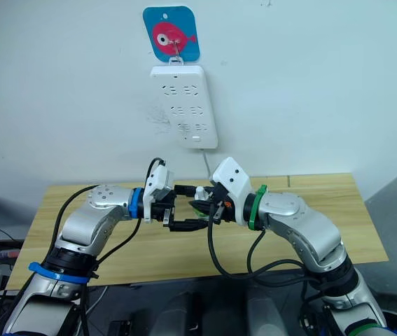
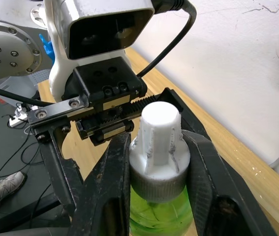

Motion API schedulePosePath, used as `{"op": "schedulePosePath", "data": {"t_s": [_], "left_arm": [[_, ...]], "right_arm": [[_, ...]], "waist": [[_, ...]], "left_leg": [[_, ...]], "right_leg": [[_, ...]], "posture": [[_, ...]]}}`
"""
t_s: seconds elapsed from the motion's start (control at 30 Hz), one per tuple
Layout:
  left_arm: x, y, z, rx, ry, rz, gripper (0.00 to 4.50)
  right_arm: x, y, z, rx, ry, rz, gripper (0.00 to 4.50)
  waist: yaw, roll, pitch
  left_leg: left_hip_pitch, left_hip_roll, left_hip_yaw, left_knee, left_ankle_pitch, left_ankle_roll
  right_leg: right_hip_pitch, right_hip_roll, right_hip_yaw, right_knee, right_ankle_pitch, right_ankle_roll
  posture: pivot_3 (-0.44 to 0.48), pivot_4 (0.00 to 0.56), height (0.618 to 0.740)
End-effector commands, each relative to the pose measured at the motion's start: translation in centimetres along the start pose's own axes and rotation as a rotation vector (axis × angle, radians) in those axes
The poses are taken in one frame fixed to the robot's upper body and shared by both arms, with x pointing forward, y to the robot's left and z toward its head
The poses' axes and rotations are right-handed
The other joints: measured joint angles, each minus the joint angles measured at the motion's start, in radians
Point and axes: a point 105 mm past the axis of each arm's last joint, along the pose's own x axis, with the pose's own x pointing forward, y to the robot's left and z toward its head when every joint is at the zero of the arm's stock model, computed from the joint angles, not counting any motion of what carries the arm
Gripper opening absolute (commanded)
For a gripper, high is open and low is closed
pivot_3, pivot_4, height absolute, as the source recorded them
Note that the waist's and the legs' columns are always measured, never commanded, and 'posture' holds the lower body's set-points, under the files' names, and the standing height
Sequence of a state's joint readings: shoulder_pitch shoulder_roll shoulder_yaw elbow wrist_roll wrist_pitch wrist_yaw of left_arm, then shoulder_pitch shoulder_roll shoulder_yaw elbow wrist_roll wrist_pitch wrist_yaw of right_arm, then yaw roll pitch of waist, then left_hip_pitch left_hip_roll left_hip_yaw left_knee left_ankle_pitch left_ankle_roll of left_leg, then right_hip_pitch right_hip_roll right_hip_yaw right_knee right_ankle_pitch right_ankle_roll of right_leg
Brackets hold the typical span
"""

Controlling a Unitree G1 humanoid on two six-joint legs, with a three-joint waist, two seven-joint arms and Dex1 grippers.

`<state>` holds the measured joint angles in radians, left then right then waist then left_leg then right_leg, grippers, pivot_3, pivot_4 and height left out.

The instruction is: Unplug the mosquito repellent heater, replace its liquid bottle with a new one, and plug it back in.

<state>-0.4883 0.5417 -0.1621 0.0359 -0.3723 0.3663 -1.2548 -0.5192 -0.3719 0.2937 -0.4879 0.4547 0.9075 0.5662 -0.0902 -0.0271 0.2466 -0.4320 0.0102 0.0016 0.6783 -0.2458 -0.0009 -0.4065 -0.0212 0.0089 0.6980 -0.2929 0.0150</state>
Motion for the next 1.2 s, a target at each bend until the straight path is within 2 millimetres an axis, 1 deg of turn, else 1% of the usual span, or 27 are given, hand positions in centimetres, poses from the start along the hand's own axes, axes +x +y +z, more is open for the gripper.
{"op": "schedulePosePath", "data": {"t_s": [0.03,0.2,0.23,0.37,0.4,0.43,0.53,0.67,0.77,0.83,0.87,0.9,0.93,0.97,1.0,1.03,1.1,1.2], "left_arm": [[0.5,-0.4,0.5,0.005,-0.031,-0.009,3.90],[0.7,-0.1,0.8,0.011,-0.054,0.008,2.38],[0.8,0.0,0.9,0.015,-0.061,0.010,2.27],[0.8,-0.4,1.2,0.049,-0.061,-0.016,2.27],[0.8,-0.6,1.2,0.067,-0.055,-0.030,2.27],[0.8,-0.8,1.3,0.079,-0.055,-0.039,2.27],[0.8,-1.4,1.5,0.117,-0.047,-0.085,2.27],[0.6,-2.0,1.6,0.151,-0.022,-0.148,2.27],[0.7,-2.0,1.9,0.162,-0.025,-0.159,2.27],[0.8,-2.0,2.1,0.164,-0.028,-0.159,2.27],[0.9,-2.0,2.2,0.165,-0.033,-0.153,2.27],[0.9,-2.0,2.1,0.161,-0.036,-0.140,2.27],[0.9,-1.9,2.1,0.158,-0.037,-0.130,2.27],[0.8,-1.9,2.0,0.151,-0.040,-0.114,2.27],[0.8,-1.8,1.8,0.143,-0.042,-0.096,2.27],[0.7,-1.7,1.7,0.138,-0.044,-0.079,2.27],[0.6,-1.3,1.4,0.133,-0.054,-0.024,2.27],[0.7,-0.9,1.2,0.140,-0.062,0.030,2.27]], "right_arm": [[-0.4,0.7,1.3,-0.026,-0.056,0.023,1.13],[-0.3,1.1,1.2,-0.024,-0.056,0.042,1.13],[-0.3,1.1,1.2,-0.024,-0.056,0.044,1.13],[-0.2,1.4,1.1,-0.022,-0.051,0.069,1.13],[-0.3,1.7,1.1,-0.028,-0.050,0.098,1.13],[-0.4,2.0,1.2,-0.043,-0.054,0.140,1.13],[-1.0,2.6,1.2,-0.109,-0.022,0.334,1.13],[-1.6,1.9,1.0,-0.154,0.075,0.505,1.13],[-2.0,1.7,1.1,-0.159,0.108,0.551,1.13],[-2.1,1.1,1.4,-0.155,0.098,0.519,1.84],[-2.1,0.7,1.5,-0.158,0.086,0.487,2.07],[-2.6,-0.2,1.6,-0.166,0.079,0.432,2.43],[-3.0,-0.7,1.6,-0.171,0.076,0.396,2.68],[-3.6,-1.3,1.7,-0.174,0.071,0.352,3.09],[-4.3,-1.8,1.7,-0.185,0.070,0.299,3.39],[-4.9,-2.2,1.7,-0.198,0.073,0.256,3.73],[-6.1,-2.0,1.6,-0.195,0.042,0.155,4.39],[-6.6,-1.0,1.5,-0.169,0.003,0.076,4.44]], "waist": [[0.000,0.000,0.000],[0.000,0.000,0.000],[0.000,0.000,0.000],[0.000,0.000,0.000],[0.000,0.000,0.000],[0.000,0.000,0.000],[0.000,0.000,0.000],[-0.002,0.000,0.000],[0.000,0.000,0.000],[0.001,0.000,0.000],[0.001,0.000,0.000],[0.001,0.000,0.000],[0.001,0.000,0.000],[0.004,0.000,0.000],[0.005,0.000,0.000],[0.005,0.000,0.000],[0.006,0.000,0.000],[0.002,0.000,0.000]], "left_leg": [[0.000,0.000,0.000,0.000,0.000,0.000],[0.000,0.000,0.000,0.000,0.000,0.000],[0.000,0.000,0.000,0.000,0.000,0.000],[0.000,0.000,0.000,0.000,0.000,0.000],[0.000,0.000,0.000,0.000,0.000,0.000],[0.000,0.000,0.000,0.000,0.000,0.000],[0.000,-0.001,0.001,0.000,0.000,0.000],[0.000,0.000,0.001,0.001,0.000,0.000],[0.001,0.000,0.000,0.000,0.000,0.000],[0.000,0.000,0.000,0.000,0.000,0.000],[0.000,0.000,0.000,0.000,0.000,0.000],[0.000,0.000,0.000,0.000,0.000,0.000],[0.000,0.000,0.000,0.000,0.000,0.000],[0.000,0.000,0.000,0.001,0.000,0.000],[0.000,0.000,0.000,0.001,0.000,0.000],[0.000,-0.001,0.000,0.001,0.000,0.000],[0.000,-0.001,0.001,0.001,0.000,0.000],[0.000,0.000,0.000,0.000,0.000,0.000]], "right_leg": [[0.000,0.000,0.000,0.000,0.000,0.000],[0.000,0.000,0.000,0.000,0.000,0.000],[0.000,0.000,0.000,0.000,0.000,0.000],[0.000,0.000,0.000,0.000,0.000,0.000],[0.000,0.000,0.000,0.000,0.000,0.000],[0.000,0.000,0.000,0.000,0.000,0.000],[0.000,0.000,0.001,0.000,0.000,0.000],[0.000,0.001,0.001,0.000,0.001,0.001],[0.000,0.001,0.000,0.000,0.001,0.001],[0.000,0.001,0.000,0.000,0.001,0.001],[0.000,0.001,0.000,0.000,0.001,0.001],[0.000,0.001,0.001,-0.001,0.001,0.001],[0.000,0.001,0.001,-0.001,0.001,0.001],[0.000,0.001,0.001,-0.001,0.001,0.001],[0.001,0.000,0.001,-0.001,0.001,0.001],[0.001,0.000,0.001,-0.001,0.001,0.001],[0.001,-0.001,0.002,-0.001,0.001,0.001],[0.000,0.000,0.001,0.000,0.001,0.001]], "posture": [[-0.202,0.211,0.740],[-0.202,0.209,0.740],[-0.202,0.209,0.740],[-0.198,0.208,0.740],[-0.197,0.209,0.740],[-0.197,0.209,0.740],[-0.208,0.212,0.740],[-0.189,0.211,0.740],[-0.183,0.209,0.740],[-0.184,0.207,0.740],[-0.185,0.208,0.740],[-0.187,0.208,0.740],[-0.189,0.208,0.740],[-0.192,0.209,0.740],[-0.195,0.211,0.740],[-0.197,0.212,0.740],[-0.197,0.213,0.740],[-0.200,0.216,0.740]]}}
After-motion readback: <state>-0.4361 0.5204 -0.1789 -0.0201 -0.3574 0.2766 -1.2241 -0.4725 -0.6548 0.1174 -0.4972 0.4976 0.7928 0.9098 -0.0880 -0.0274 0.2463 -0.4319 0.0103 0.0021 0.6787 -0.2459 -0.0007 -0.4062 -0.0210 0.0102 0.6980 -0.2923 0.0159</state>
